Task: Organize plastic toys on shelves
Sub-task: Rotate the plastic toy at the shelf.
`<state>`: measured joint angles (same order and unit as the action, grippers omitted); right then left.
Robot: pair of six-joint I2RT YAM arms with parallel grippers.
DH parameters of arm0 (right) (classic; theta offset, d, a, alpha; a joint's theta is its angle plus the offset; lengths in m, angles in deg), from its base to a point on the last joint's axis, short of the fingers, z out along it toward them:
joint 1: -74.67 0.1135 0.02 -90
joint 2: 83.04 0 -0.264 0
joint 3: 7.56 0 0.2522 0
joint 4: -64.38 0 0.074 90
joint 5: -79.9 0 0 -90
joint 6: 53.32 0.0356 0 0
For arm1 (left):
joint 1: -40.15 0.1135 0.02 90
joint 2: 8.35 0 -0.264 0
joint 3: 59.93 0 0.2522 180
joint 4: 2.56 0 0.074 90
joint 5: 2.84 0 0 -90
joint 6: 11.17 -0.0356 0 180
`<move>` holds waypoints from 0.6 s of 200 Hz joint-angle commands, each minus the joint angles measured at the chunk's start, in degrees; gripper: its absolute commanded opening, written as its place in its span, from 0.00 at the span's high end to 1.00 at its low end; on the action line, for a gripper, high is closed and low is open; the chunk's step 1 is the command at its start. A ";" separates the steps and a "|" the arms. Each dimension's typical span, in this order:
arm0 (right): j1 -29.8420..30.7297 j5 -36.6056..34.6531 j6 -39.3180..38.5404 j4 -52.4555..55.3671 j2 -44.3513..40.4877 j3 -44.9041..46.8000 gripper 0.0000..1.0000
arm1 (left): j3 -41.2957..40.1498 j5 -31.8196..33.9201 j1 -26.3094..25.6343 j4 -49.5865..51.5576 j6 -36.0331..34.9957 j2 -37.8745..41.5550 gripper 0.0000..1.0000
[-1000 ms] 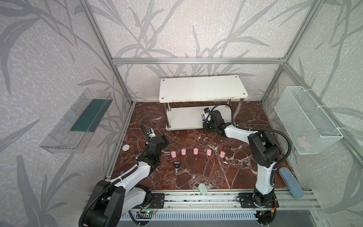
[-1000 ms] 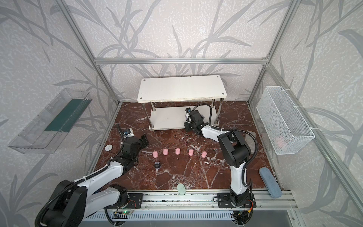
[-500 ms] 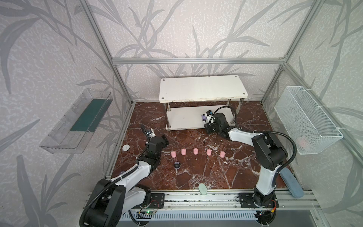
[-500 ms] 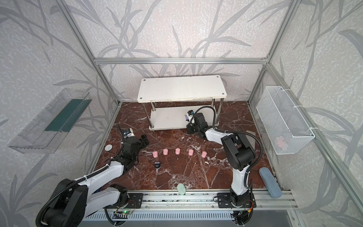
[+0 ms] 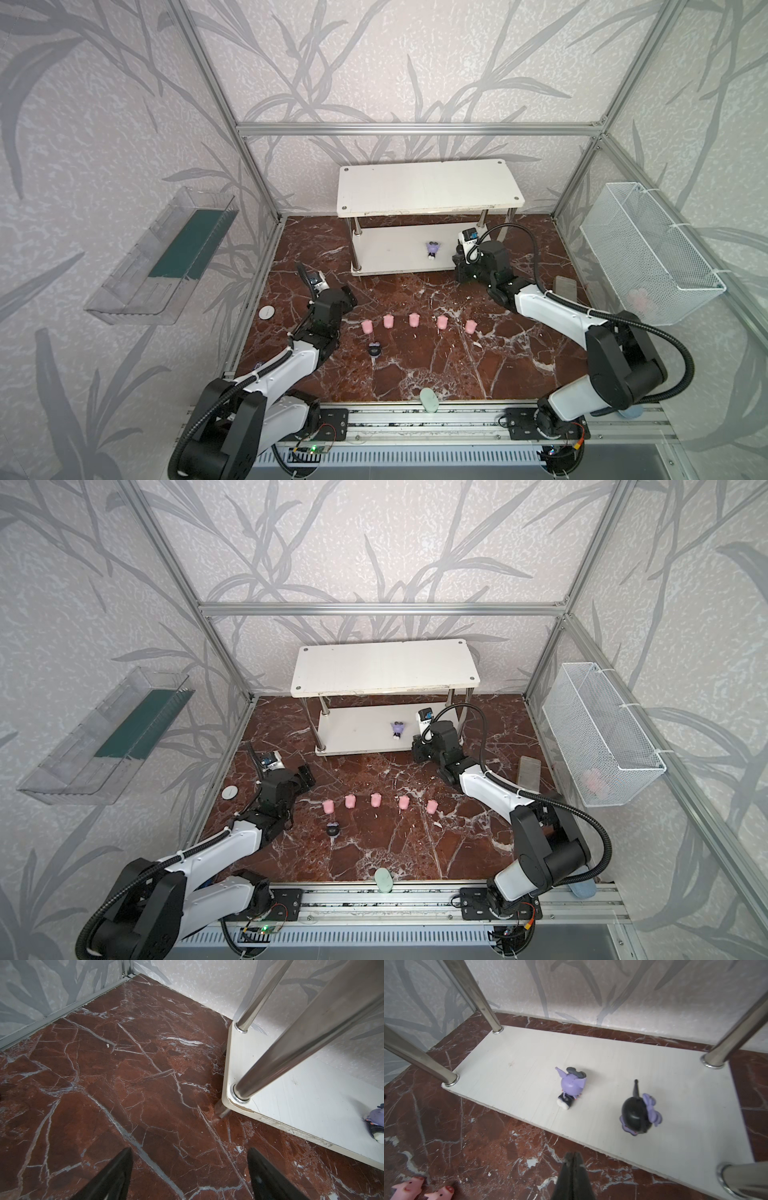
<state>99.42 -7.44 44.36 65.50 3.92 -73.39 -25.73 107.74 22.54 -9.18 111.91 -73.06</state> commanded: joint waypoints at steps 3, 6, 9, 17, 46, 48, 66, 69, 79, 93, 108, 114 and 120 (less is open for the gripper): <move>-1.55 -5.37 0.21 3.20 -2.80 1.16 0.97 | -0.99 -0.09 0.38 -1.69 1.08 -0.38 0.16; -1.75 -5.38 0.23 3.31 -2.98 1.30 0.97 | -0.96 -0.18 0.38 -1.72 1.15 -0.35 0.16; -2.08 -5.39 0.40 3.39 -3.29 1.45 0.97 | -0.95 -0.11 0.38 -1.73 1.10 -0.33 0.16; -2.63 -5.54 0.73 3.71 -3.67 1.53 0.97 | -1.09 -0.08 0.38 -1.70 1.15 -0.27 0.16; -4.50 -5.38 1.95 5.13 -3.17 1.44 0.99 | -1.17 -0.05 0.38 -1.68 1.15 -0.30 0.16; -4.57 -5.25 2.02 5.10 -3.08 1.49 0.99 | -1.15 -0.07 0.38 -1.70 1.12 -0.28 0.16; -5.13 -4.66 3.11 4.56 -2.05 1.89 1.00 | -1.19 -0.19 0.38 -1.77 1.17 -0.24 0.16; -5.15 -4.55 3.25 4.42 -1.92 1.84 1.00 | -1.18 -0.22 0.38 -1.77 1.19 -0.35 0.16; -5.28 -4.27 3.71 4.08 -0.98 1.89 1.00 | -1.12 -0.14 0.40 -1.77 1.18 -0.27 0.16; -5.50 -3.44 4.45 3.56 0.44 1.80 1.00 | -1.10 -0.23 0.39 -1.77 1.11 -0.33 0.16; -5.90 -2.21 5.68 2.52 1.52 1.89 1.00 | -1.07 -0.26 0.38 -1.68 1.16 -0.24 0.16; -6.01 -1.77 6.10 2.16 1.92 1.80 1.00 | -1.11 -0.15 0.38 -1.55 1.11 -0.24 0.16; -6.11 -1.53 6.41 1.94 2.30 1.72 1.00 | -1.05 -0.15 0.38 -1.59 1.10 -0.29 0.16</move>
<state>93.81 -10.81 48.41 69.32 4.64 -71.90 -26.08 106.99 22.65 -10.19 112.04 -73.06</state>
